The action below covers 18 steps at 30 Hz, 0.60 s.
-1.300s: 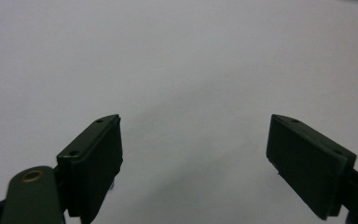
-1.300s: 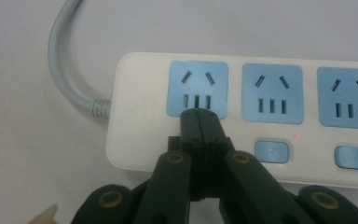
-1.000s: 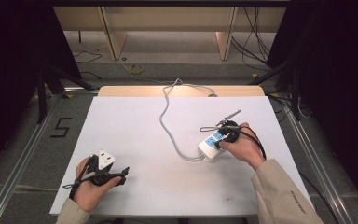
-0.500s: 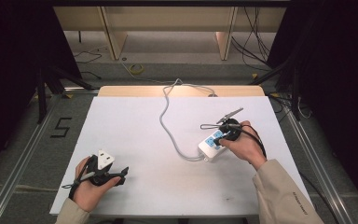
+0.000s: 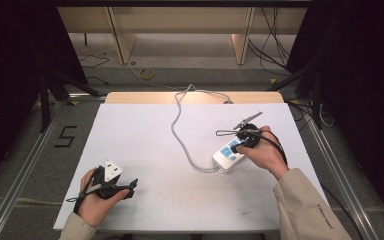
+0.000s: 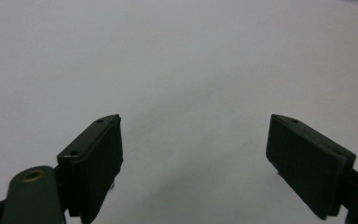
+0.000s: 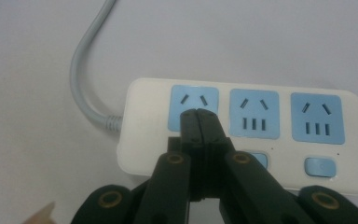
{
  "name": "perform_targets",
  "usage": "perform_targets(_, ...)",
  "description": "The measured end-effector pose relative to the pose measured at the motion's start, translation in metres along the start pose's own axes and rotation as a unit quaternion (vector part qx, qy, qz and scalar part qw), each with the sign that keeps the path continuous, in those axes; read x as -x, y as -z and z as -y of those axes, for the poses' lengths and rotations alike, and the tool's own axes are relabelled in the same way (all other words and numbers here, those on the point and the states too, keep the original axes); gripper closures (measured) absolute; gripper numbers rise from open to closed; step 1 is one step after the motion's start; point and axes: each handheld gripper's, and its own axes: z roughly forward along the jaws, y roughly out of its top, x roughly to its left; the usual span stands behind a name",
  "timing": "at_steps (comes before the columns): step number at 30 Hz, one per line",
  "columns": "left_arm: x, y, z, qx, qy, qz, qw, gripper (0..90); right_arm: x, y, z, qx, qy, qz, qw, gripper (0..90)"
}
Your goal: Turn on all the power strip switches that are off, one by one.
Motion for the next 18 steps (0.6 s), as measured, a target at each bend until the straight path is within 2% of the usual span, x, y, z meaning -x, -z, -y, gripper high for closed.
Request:
perform_targets(9,0.0,0.0,0.0,-0.001,-0.001,0.001,1.0,18.4,0.003,0.004,-0.002,-0.001,-0.006,0.002,1.0,90.0)
perform_targets(18,0.0,0.0,0.0,0.0,0.001,0.0,1.0,18.4,0.014,0.005,0.0,-0.005,-0.014,0.012,0.9998,90.0)
